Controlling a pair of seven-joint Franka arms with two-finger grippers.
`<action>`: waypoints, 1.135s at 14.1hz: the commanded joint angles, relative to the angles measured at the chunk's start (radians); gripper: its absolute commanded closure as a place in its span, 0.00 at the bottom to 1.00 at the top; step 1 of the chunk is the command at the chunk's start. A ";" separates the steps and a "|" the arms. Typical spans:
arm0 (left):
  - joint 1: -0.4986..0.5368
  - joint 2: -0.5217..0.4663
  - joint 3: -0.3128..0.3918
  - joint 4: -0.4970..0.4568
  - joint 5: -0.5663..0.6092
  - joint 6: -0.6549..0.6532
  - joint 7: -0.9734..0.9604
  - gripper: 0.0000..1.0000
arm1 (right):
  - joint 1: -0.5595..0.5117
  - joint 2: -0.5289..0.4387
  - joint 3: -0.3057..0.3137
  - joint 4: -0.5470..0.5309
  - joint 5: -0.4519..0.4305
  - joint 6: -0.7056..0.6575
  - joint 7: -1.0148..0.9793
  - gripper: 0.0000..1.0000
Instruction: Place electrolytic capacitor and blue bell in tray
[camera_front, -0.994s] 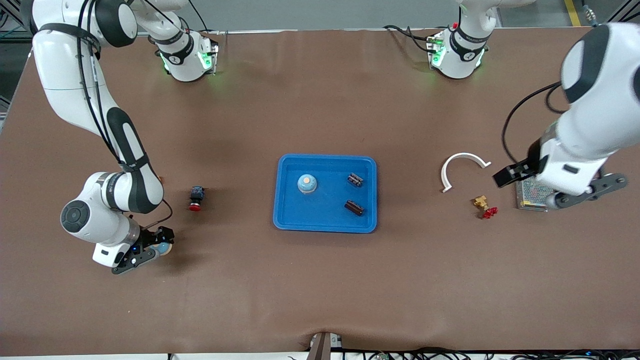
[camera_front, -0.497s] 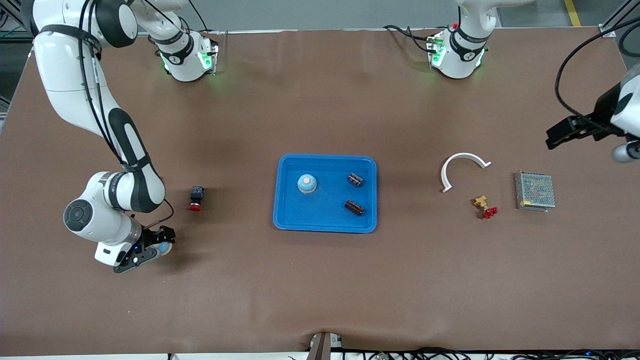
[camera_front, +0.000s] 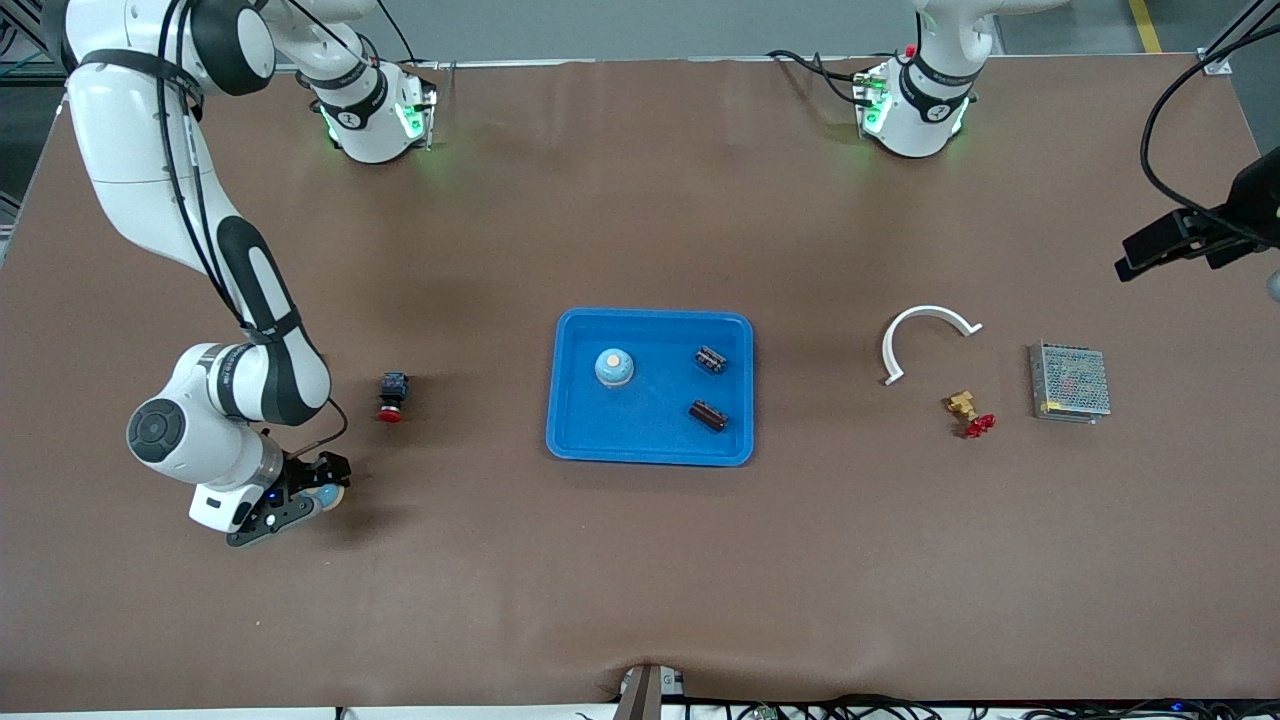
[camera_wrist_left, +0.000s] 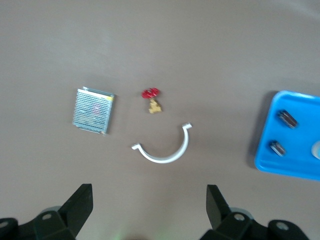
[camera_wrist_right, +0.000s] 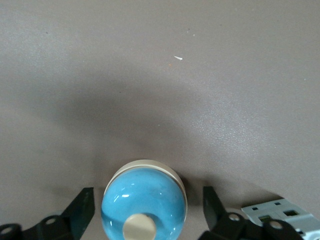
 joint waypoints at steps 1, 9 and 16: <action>-0.007 -0.065 0.040 -0.048 -0.035 -0.049 0.054 0.00 | -0.005 0.001 0.006 -0.005 0.003 0.014 -0.011 0.13; 0.000 -0.078 -0.046 -0.056 0.101 -0.080 0.062 0.00 | -0.004 0.007 0.006 0.001 0.005 0.019 -0.004 0.39; -0.001 -0.084 -0.081 -0.066 0.104 -0.064 0.074 0.00 | 0.007 0.004 0.009 0.026 0.009 0.005 0.035 0.43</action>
